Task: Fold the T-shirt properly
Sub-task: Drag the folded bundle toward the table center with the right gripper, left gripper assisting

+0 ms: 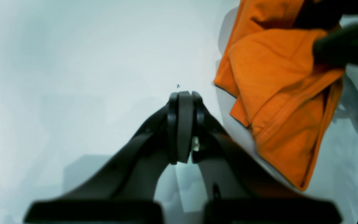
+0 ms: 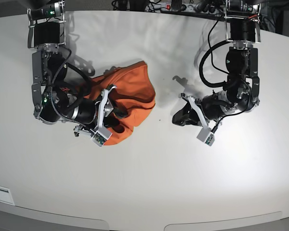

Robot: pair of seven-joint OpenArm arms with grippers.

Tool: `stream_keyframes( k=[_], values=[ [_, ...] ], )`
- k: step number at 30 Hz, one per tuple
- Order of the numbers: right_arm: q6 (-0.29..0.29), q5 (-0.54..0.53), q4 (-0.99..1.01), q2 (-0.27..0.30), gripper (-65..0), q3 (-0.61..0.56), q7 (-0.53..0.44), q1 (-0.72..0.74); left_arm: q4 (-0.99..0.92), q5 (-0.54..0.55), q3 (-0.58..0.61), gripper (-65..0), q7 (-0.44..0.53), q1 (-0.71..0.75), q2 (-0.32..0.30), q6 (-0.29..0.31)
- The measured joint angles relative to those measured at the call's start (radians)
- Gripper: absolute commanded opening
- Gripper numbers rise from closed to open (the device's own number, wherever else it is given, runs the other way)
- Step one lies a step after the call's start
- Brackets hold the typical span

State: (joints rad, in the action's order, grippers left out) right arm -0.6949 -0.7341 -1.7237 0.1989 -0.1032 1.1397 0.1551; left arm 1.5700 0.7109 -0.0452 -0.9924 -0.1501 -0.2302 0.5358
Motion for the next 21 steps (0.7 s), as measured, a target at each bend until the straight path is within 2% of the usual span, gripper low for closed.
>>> stream_keyframes(
  k=[2,4,9,12,21],
  values=[
    [-0.001,-0.006,0.0,0.0,-56.5,0.0,-0.004,0.002,0.0,0.0,0.0,-65.0,0.0,0.001,0.0,0.0],
    [-0.001,-0.006,0.0,-0.001,-61.1,0.0,-0.008,0.005,0.0,0.0,0.0,-65.0,0.0,0.0,0.0,0.0],
    [-0.001,-0.006,0.0,-0.005,-61.0,0.0,-0.061,0.003,0.0,0.0,0.0,-65.0,0.0,0.0,0.0,0.0],
    [-0.001,-0.006,0.0,-0.026,-61.0,0.0,-0.086,0.003,0.0,0.0,0.0,-65.0,0.0,0.0,0.0,0.0],
    [-0.001,-0.006,0.0,-0.15,-60.7,0.0,-0.085,0.003,0.0,0.0,0.0,-65.0,0.001,0.0,0.0,0.0]
  ],
)
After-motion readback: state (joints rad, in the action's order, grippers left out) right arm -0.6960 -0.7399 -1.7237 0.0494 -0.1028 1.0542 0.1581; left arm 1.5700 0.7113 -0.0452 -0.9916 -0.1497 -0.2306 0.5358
